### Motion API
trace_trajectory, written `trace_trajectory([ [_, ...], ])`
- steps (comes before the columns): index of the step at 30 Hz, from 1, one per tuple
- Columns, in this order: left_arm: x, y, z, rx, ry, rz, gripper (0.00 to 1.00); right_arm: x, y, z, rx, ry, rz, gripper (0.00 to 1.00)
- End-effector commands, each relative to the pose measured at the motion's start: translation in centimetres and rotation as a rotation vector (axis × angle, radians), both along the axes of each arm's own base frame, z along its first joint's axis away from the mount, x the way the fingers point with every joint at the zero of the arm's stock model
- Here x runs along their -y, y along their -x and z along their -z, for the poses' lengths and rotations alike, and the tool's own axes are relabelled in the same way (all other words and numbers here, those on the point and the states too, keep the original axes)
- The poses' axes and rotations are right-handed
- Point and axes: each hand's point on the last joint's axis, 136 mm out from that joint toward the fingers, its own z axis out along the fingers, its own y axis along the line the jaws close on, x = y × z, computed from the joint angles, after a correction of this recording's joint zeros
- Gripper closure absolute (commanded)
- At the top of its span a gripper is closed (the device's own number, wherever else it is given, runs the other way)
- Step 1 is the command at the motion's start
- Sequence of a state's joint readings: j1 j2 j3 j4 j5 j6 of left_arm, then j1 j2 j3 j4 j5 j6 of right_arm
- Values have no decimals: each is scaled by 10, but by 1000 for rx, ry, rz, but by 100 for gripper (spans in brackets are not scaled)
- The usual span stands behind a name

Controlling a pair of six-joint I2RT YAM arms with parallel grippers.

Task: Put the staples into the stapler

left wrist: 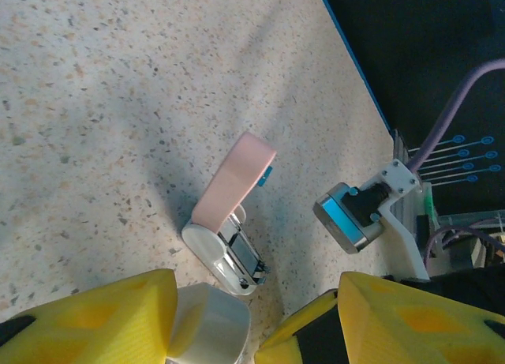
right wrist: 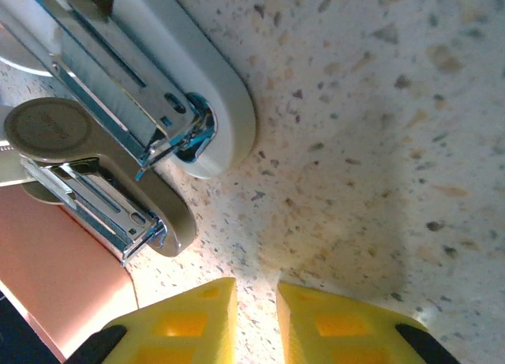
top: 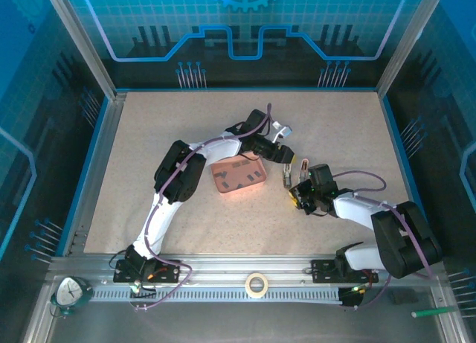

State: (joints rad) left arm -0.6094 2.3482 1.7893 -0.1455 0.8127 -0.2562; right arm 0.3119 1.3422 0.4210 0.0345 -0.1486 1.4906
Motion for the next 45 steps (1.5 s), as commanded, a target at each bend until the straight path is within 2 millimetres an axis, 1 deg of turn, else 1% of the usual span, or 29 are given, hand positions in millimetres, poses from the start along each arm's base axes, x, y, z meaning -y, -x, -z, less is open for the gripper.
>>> trace_trajectory([
  [1,8,20,-15,7,53,78,43,14,-38,-12,136,59,59,78],
  [11,2,36,-7,-15,32,111,43,16,-36,-16,141,71,48,78],
  [17,-1,39,-9,-10,20,115,42,19,-28,-28,145,92,33,77],
  [21,-1,33,-21,20,6,85,41,23,-19,-42,153,105,28,76],
  [27,-10,10,-54,78,-4,-2,38,29,-10,-75,179,149,-18,72],
  [30,-19,-2,-70,92,-1,-58,37,27,-14,-85,191,150,-48,69],
  [34,-36,-11,-85,120,-14,-112,36,15,-25,-87,183,120,-99,68],
  [40,-70,-24,-92,125,-31,-197,35,7,-39,-78,160,107,-122,69],
  [45,-92,-31,-91,124,-51,-254,35,1,-42,-65,133,83,-137,69],
])
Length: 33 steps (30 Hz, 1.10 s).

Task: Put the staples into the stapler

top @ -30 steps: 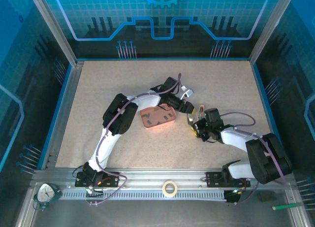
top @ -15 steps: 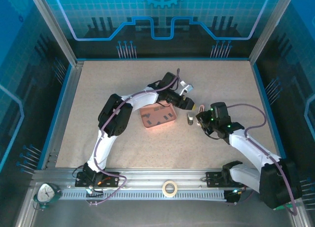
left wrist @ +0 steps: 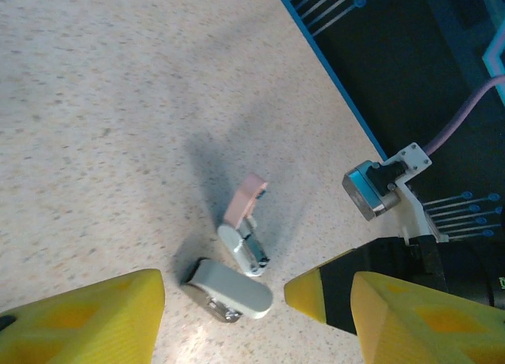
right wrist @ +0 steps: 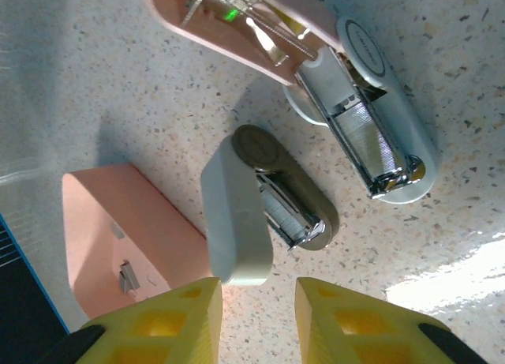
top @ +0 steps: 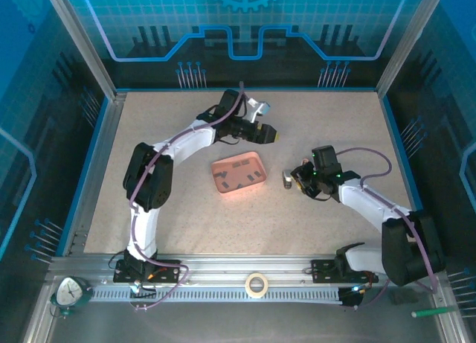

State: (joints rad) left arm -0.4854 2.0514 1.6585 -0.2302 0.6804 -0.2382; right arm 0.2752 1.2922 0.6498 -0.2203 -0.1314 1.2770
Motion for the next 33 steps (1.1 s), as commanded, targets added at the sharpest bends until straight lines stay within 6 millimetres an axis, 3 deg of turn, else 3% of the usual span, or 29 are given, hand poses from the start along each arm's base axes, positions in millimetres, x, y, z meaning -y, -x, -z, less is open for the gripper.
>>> trace_trajectory([
  [1,-15,-1,-4,-10,-12,-48,35,-5,-9,-3,17,-30,-15,69],
  [14,-25,-1,1,-27,-13,-55,35,-5,-10,8,-3,-45,-3,66],
  [33,-41,-3,3,-38,-25,-74,35,7,16,45,-130,6,37,75],
])
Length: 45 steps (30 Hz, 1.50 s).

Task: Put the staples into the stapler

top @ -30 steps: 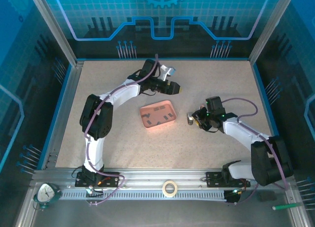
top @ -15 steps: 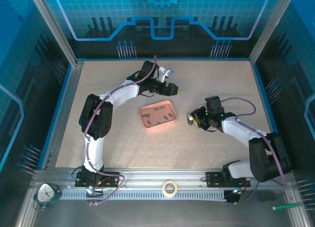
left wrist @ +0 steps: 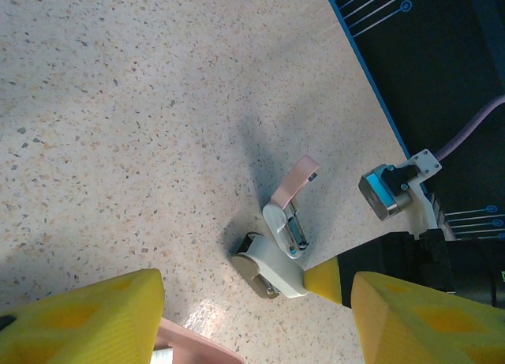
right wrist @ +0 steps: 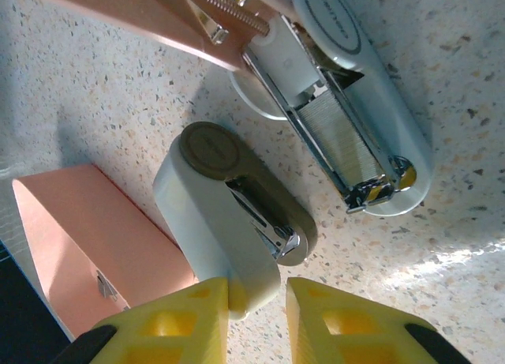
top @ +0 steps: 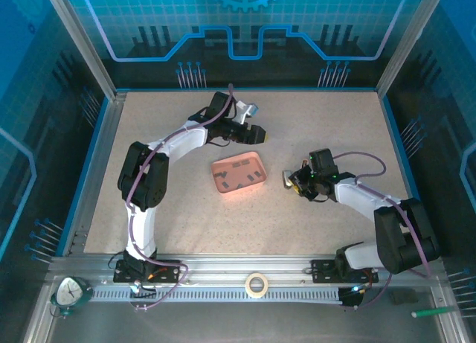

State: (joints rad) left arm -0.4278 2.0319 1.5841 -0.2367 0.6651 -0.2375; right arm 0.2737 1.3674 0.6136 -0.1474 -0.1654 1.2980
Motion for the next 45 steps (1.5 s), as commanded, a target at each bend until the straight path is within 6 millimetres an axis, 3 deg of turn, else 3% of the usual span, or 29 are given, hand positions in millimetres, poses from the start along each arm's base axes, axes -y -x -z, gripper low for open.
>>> trace_trajectory([
  [1,-9,5,-19,12,11,-7,35,12,14,22,-86,37,37,75],
  [7,-17,0,-19,10,6,-24,35,13,24,41,-169,52,38,77],
  [12,-23,-1,-15,4,-6,-34,35,16,43,60,-273,75,47,84],
  [18,-28,1,-12,-4,-15,-45,35,17,57,69,-336,99,37,85],
  [21,-30,-2,-15,1,-13,-51,35,12,49,60,-298,94,22,82],
  [28,-34,-7,-23,12,-10,-54,34,9,14,0,-137,147,-63,72],
  [32,-34,-7,-23,12,-9,-52,35,8,4,-23,-89,155,-82,70],
  [37,-35,-7,-23,11,-9,-51,34,6,2,-25,-88,148,-97,70],
  [45,-35,-6,-23,7,-9,-50,34,-2,1,-6,-119,117,-109,72],
])
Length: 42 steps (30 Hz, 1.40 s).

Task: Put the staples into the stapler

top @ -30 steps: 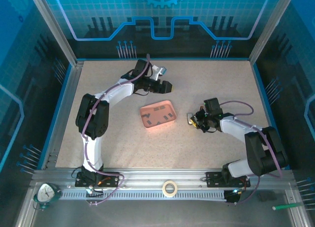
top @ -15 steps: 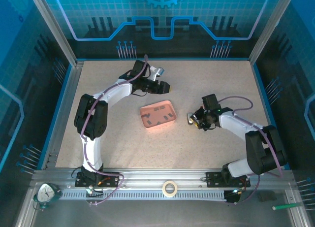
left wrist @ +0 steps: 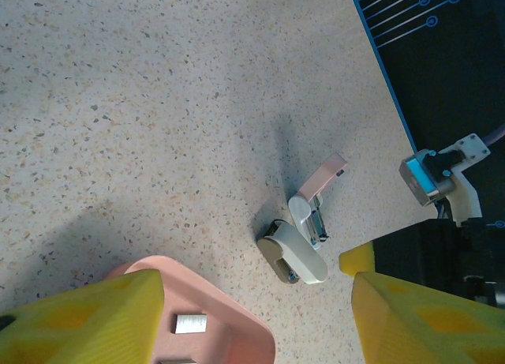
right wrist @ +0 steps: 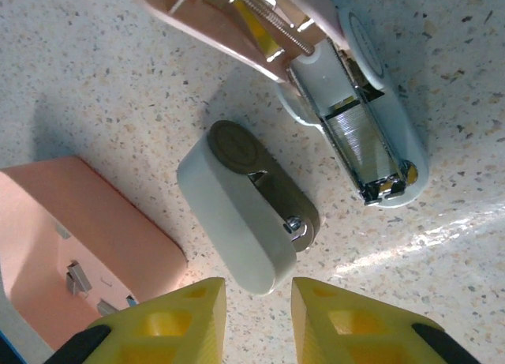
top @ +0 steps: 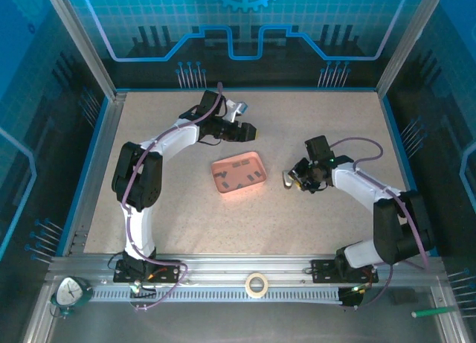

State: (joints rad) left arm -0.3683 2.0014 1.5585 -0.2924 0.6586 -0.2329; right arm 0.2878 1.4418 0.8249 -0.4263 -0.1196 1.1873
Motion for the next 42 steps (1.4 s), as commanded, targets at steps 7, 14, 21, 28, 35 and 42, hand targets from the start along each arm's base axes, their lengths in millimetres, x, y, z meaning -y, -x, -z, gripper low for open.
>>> trace_trajectory([
  [7,-5,0,-25,46,10,9,34,-7,14,32,-90,-7,-25,72],
  [14,-11,-4,-32,43,2,-23,34,-3,14,2,-64,42,-81,66],
  [21,-7,-15,-48,45,50,-47,34,3,4,-41,25,56,-115,61],
  [28,4,-24,-55,41,102,-67,34,12,-10,-59,117,4,-91,59],
  [35,20,-23,-55,38,108,-41,34,30,-17,-80,186,-19,-58,58],
  [42,38,-20,-51,20,115,-29,34,54,-5,-89,225,-32,8,58],
])
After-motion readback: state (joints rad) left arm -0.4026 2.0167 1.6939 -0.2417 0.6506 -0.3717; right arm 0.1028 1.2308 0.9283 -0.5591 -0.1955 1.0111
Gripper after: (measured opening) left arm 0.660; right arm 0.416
